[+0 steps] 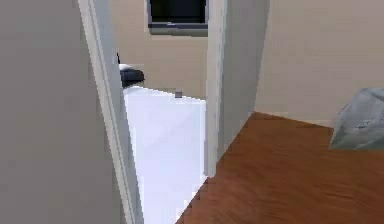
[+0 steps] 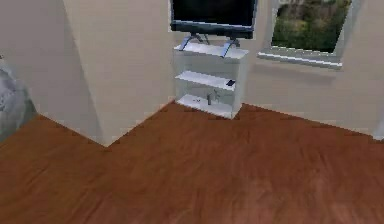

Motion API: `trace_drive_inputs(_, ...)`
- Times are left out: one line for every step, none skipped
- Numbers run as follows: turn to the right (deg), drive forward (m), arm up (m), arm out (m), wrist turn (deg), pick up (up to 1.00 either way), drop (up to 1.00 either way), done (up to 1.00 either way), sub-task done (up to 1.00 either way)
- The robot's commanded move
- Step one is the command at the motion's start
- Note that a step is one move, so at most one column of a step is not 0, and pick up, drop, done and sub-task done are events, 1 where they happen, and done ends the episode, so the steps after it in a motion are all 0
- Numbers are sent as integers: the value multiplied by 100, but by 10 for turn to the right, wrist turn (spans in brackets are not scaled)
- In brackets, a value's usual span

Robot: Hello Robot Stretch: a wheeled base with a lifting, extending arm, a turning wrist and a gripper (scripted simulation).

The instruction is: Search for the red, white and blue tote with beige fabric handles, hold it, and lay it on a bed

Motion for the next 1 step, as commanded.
trace_drive_inputs(300, 0, 0, 0, 0, 0, 0, 0, 0)
